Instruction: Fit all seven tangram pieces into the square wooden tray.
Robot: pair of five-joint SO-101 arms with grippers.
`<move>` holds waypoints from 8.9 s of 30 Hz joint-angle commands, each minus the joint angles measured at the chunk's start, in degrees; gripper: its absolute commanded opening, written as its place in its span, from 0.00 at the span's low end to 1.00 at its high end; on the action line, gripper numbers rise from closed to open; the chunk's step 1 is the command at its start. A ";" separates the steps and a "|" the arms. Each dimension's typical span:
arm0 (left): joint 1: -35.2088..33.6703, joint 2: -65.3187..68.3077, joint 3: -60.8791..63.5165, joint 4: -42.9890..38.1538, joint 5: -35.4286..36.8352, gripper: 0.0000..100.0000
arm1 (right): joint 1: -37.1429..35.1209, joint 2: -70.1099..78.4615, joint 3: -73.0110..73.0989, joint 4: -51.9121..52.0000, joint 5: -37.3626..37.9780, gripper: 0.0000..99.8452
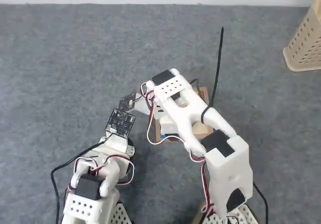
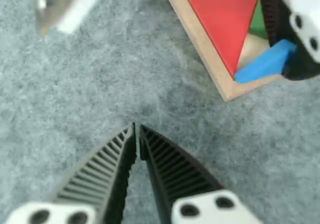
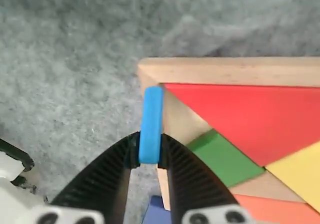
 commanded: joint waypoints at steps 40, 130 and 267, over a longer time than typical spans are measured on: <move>0.09 -1.14 -1.10 0.35 0.44 0.01 | 16.84 -14.29 -13.54 10.33 -20.75 0.02; 0.09 -1.14 -1.10 0.35 0.44 0.01 | 33.10 -17.01 23.38 -26.15 -35.08 0.14; 0.09 -1.14 -1.10 0.35 0.44 0.01 | 37.58 -10.15 12.66 -23.43 -66.81 0.20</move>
